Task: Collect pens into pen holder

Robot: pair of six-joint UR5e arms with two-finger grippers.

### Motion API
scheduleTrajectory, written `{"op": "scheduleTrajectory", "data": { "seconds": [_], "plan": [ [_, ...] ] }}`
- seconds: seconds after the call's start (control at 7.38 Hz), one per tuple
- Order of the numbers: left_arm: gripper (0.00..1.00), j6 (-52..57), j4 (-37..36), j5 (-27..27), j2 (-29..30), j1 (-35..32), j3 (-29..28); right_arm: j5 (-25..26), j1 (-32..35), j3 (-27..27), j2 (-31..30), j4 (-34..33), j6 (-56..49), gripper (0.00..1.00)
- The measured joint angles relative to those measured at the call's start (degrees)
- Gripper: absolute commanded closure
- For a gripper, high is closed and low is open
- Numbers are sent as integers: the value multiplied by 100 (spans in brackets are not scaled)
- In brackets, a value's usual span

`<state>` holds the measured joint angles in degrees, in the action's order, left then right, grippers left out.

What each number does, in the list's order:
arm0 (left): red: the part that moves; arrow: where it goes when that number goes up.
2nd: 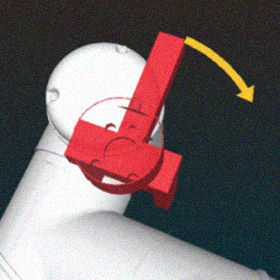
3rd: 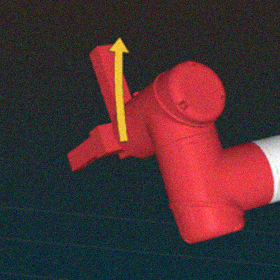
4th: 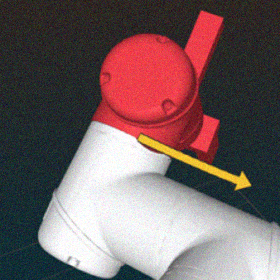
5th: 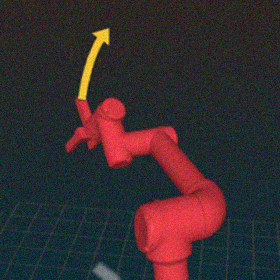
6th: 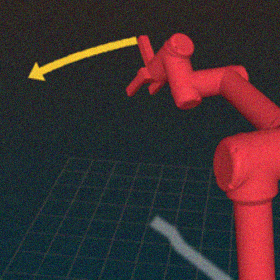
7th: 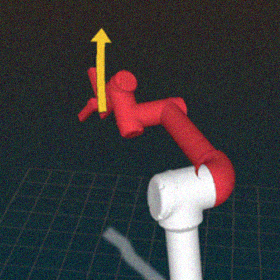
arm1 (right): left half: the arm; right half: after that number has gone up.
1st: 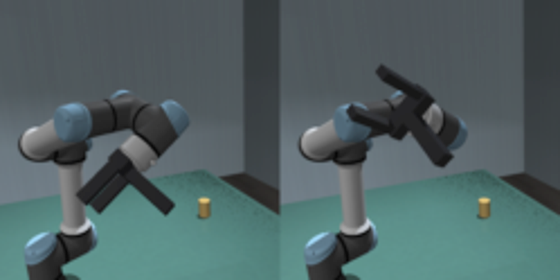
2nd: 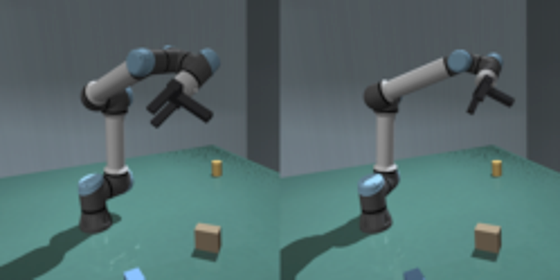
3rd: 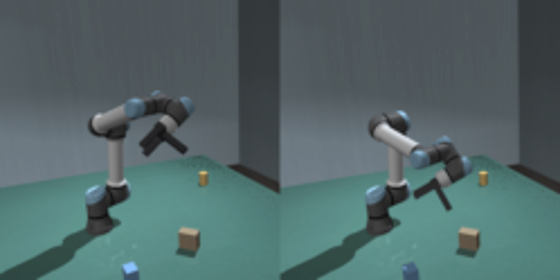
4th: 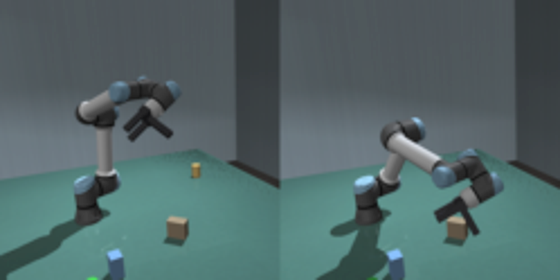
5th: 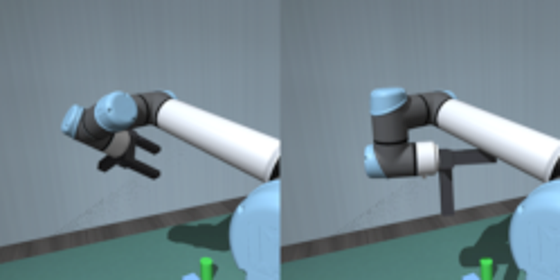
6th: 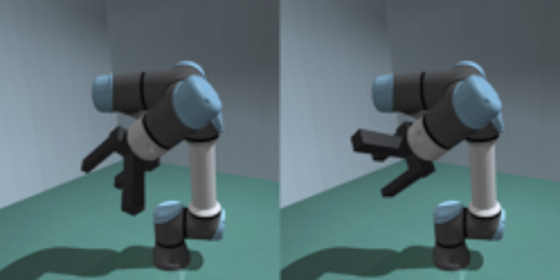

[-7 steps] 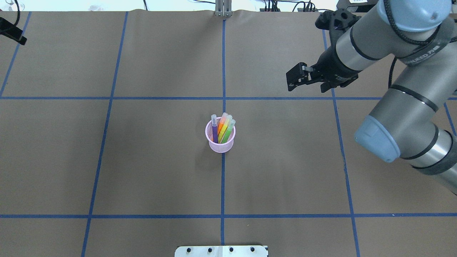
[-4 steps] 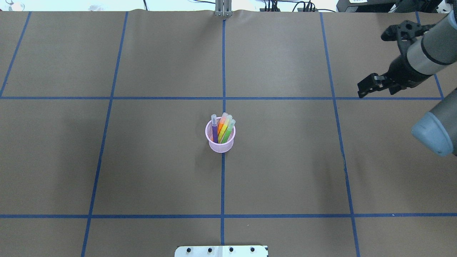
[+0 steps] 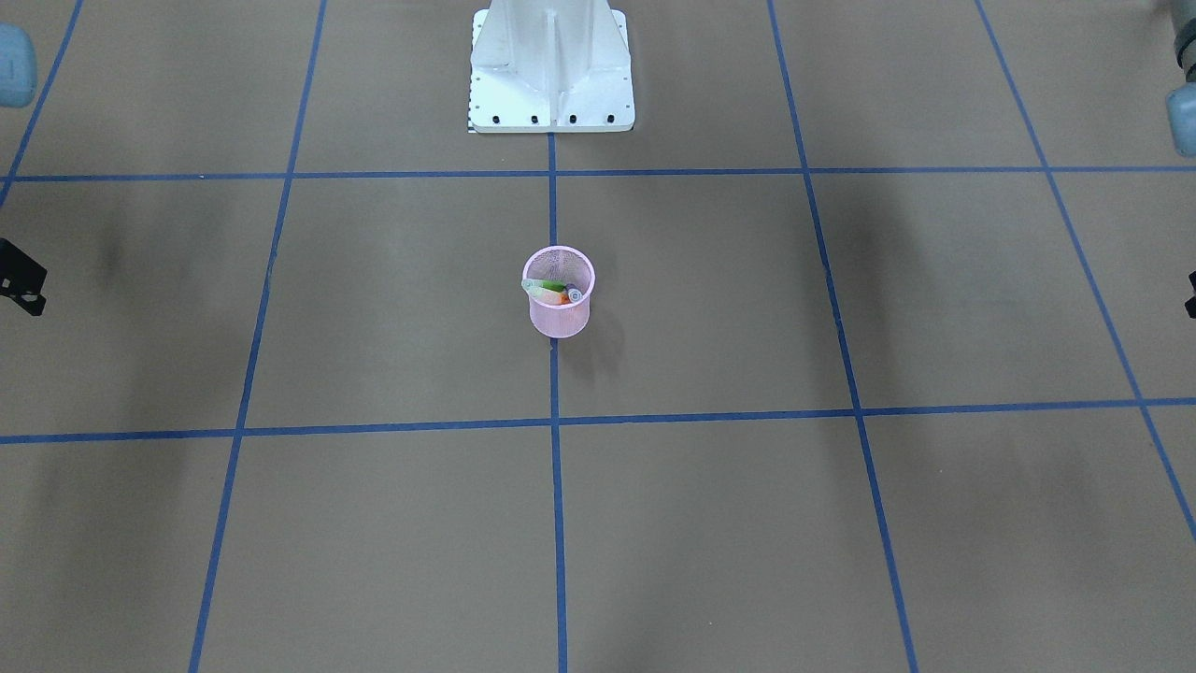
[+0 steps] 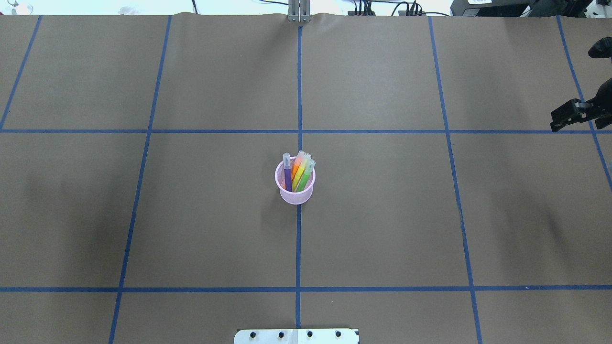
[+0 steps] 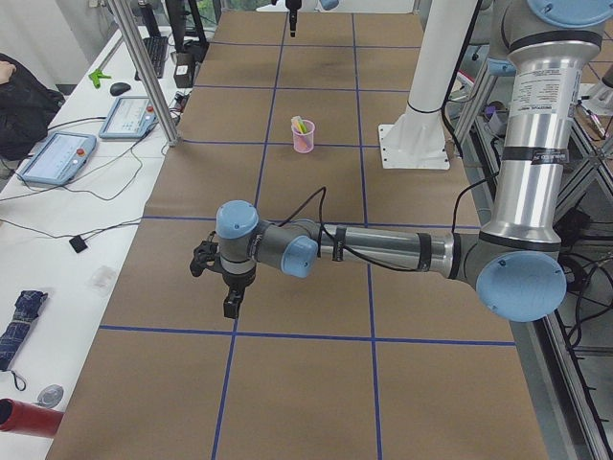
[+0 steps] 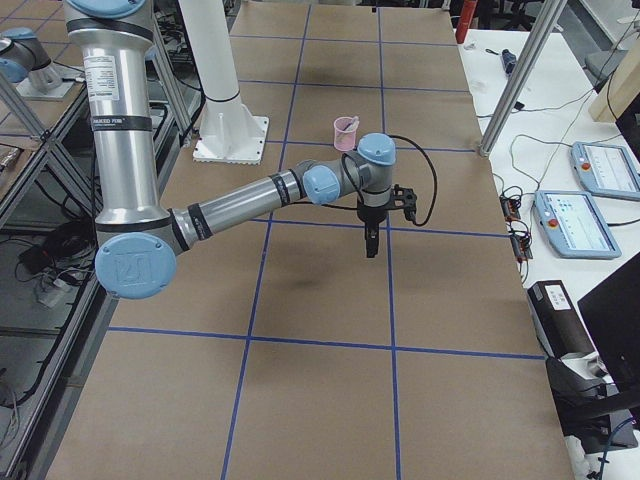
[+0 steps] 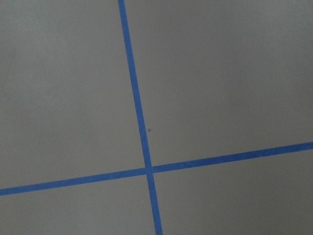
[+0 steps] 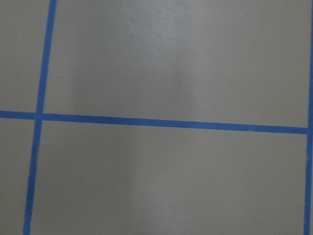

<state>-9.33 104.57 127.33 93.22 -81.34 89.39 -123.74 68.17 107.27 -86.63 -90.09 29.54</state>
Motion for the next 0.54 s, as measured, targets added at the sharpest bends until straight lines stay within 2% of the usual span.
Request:
{"op": "scheduleTrajectory", "data": {
  "seconds": [0.27,0.54],
  "plan": [
    [0,649,-611,16,85,-330,12,-199,333,-254,-37,0,-262,0],
    [0,1432,-1248,19,240,-650,37,-787,902,-704,-40,0,-1021,0]
  ]
}}
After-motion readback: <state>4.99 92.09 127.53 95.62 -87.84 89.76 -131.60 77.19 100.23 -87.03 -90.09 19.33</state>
